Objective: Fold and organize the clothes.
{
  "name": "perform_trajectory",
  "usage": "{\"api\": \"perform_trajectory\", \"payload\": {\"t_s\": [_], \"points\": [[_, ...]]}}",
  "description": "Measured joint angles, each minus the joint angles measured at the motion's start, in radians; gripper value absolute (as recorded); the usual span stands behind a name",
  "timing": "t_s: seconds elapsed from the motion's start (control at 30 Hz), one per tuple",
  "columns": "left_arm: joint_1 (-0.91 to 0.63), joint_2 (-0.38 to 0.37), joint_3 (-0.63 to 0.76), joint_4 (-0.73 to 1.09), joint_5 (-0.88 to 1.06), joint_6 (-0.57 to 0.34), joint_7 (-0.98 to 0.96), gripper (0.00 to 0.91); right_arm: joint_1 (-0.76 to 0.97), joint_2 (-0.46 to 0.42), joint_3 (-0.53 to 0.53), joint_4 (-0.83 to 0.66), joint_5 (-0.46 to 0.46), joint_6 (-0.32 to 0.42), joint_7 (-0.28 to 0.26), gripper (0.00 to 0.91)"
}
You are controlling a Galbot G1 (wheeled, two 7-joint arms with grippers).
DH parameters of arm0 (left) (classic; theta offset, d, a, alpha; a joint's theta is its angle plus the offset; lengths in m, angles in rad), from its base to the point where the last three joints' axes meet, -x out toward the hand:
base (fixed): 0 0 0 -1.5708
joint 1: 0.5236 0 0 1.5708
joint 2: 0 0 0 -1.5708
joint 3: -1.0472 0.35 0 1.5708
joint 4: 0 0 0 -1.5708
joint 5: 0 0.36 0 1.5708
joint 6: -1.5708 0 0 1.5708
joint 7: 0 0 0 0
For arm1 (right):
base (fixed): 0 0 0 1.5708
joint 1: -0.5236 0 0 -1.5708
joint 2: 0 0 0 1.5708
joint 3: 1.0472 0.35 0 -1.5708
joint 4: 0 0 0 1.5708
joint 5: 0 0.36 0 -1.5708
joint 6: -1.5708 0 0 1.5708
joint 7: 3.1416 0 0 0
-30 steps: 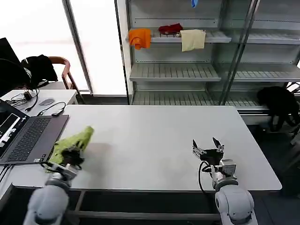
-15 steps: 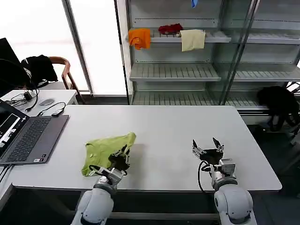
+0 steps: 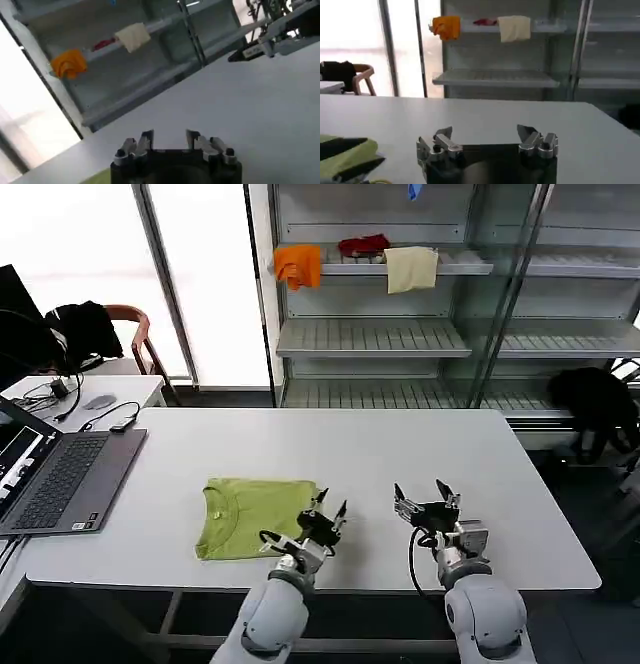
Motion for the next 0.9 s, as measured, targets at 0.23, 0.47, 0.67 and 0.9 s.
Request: {"api": "perform_trajectory", "payload": {"t_s": [0.23,0.47,0.67,0.9], "points": [[-0.005,0.019,0.003,-0.024,-0.075,-0.006,-0.027,0.907,0.023,0.026,-0.038,-0.051,0.104,-0.008,0.011,0.907],[0.011,0.095,-0.100,-0.103,-0.155,-0.010,-0.035,0.907,0.066,0.050,-0.114,-0.129,0.229,-0.011,0.032,0.907],[0.020,0.156,-0.241,-0.163,-0.246,0.003,-0.027,0.907,0.100,0.072,-0.184,-0.195,0.292,-0.012,0.034,0.907],[0.026,0.189,-0.399,-0.174,-0.344,0.019,-0.009,0.907,0.107,0.079,-0.234,-0.248,0.319,-0.012,0.028,0.867]]}}
